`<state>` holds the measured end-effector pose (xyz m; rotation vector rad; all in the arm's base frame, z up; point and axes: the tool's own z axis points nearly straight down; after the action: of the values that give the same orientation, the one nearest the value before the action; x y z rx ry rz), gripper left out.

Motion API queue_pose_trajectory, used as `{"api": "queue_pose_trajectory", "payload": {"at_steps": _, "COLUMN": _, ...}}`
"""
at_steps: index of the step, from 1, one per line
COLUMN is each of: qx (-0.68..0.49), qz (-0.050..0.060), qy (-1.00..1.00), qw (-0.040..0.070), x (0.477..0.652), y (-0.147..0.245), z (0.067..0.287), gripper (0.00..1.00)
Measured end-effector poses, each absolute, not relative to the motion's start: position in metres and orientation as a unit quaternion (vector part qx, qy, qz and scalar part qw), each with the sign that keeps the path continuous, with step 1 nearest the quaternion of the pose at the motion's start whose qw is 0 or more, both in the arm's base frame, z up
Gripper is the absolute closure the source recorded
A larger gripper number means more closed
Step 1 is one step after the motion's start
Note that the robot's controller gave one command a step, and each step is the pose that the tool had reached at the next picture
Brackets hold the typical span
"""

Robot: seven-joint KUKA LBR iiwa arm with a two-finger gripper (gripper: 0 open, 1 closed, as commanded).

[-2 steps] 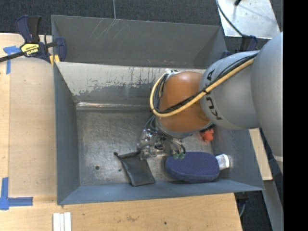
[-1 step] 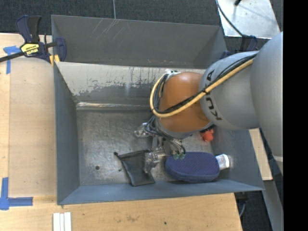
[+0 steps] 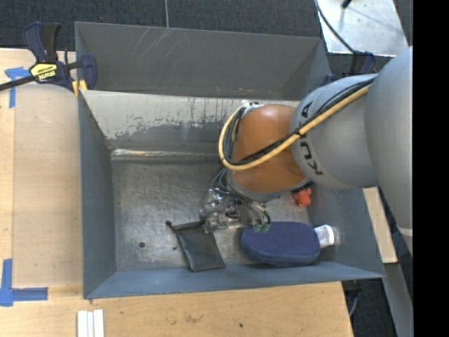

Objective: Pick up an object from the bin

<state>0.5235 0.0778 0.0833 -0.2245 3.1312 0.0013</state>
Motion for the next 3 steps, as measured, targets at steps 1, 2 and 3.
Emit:
{"api": "queue_pose_trajectory", "payload": {"at_steps": 1, "qx": -0.072, "qz": 0.000, "qy": 0.997, "qw": 0.000, "x": 0.5227, "y": 0.0777, "z": 0.0825, "gripper": 0.00}}
{"api": "queue_pose_trajectory", "payload": {"at_steps": 2, "qx": -0.071, "qz": 0.000, "qy": 0.997, "qw": 0.001, "x": 0.5235, "y": 0.0777, "z": 0.0833, "gripper": 1.00}}
{"api": "queue_pose_trajectory", "payload": {"at_steps": 3, "qx": -0.071, "qz": 0.000, "qy": 0.997, "qw": 0.000, "x": 0.5228, "y": 0.0776, "z": 0.0825, "gripper": 0.00}}
